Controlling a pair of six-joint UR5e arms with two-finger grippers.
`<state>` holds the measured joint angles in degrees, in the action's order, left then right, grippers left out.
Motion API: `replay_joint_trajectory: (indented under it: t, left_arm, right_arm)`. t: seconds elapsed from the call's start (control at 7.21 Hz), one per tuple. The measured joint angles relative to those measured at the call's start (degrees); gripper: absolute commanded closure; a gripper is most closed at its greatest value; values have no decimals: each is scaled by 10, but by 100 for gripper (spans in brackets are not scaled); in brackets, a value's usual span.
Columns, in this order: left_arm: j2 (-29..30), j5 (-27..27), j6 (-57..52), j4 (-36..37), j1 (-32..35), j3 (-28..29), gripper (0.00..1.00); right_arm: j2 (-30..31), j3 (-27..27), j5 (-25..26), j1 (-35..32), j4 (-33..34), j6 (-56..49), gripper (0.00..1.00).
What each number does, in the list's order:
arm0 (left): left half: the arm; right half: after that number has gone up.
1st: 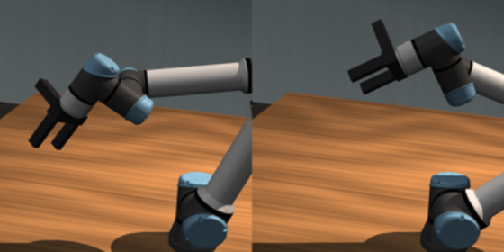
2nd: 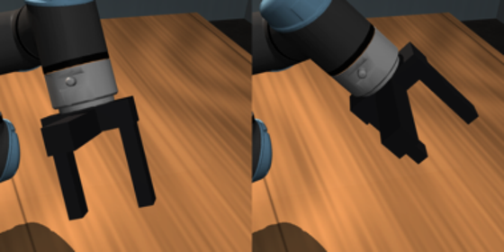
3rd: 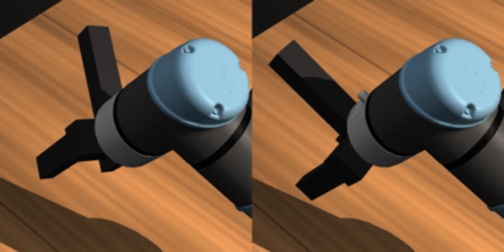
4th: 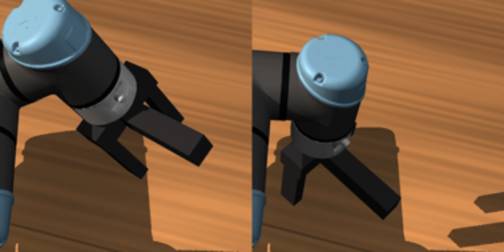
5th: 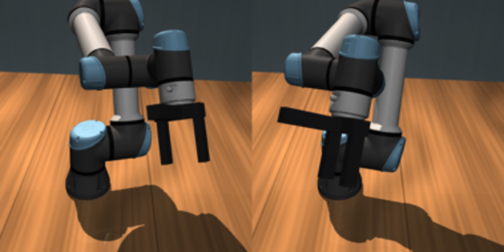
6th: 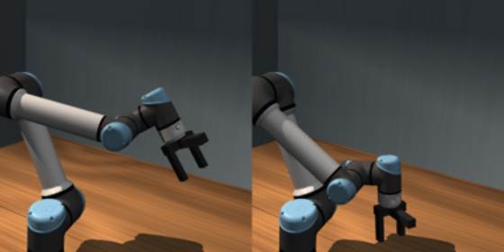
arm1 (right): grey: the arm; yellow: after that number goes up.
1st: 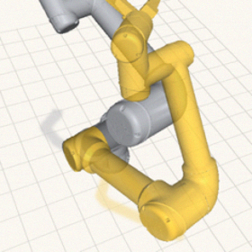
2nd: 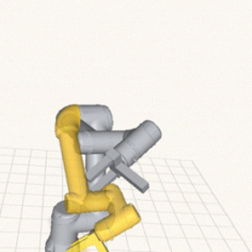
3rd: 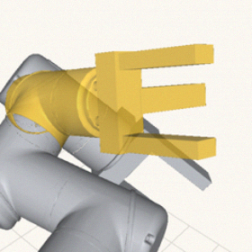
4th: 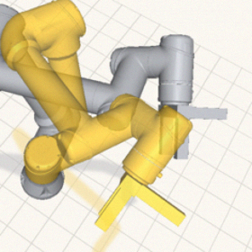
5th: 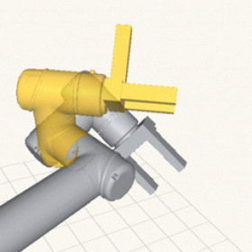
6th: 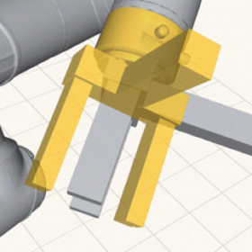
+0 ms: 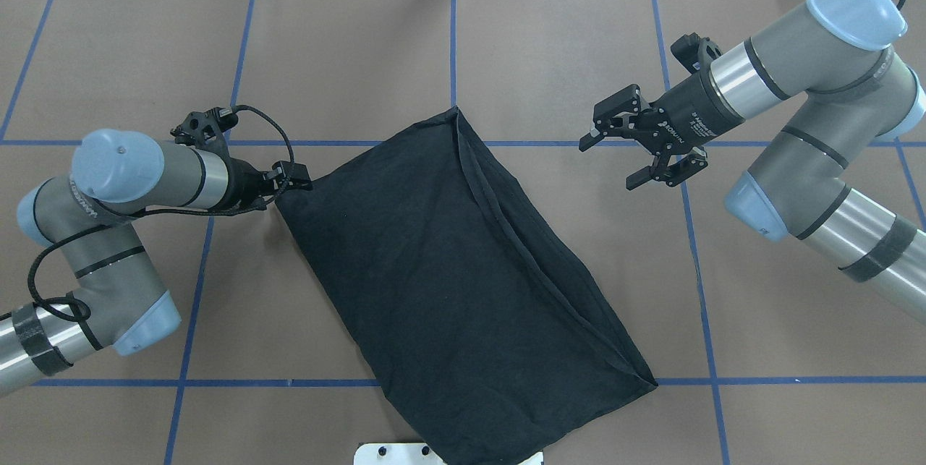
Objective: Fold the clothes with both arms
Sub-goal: 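Pull the far corner with the left gripper while the right gripper withdraws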
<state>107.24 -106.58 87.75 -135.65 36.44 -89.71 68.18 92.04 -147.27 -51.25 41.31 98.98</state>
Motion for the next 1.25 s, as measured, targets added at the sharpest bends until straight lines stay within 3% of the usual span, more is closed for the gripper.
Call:
replay_joint_trajectory:
  t: [0.14, 0.28, 0.42, 0.69, 1.25]
  left_arm:
    - [1, 4, 1, 1, -6, 2, 55]
    - [1, 6, 1, 3, -8, 2, 95]
    - [2, 6, 1, 4, -9, 0, 100]
    - [4, 4, 2, 8, -9, -10, 100]
    - [44, -22, 2, 103, -8, -47, 100]
  right_arm:
    - [0, -1, 0, -1, 0, 0, 0]
    - [-1, -1, -1, -3, -1, 0, 0]
    - [-1, -1, -3, -6, -1, -1, 0]
    - [1, -1, -4, -7, -2, -2, 0]
    - [3, -2, -6, -11, -3, -2, 0]
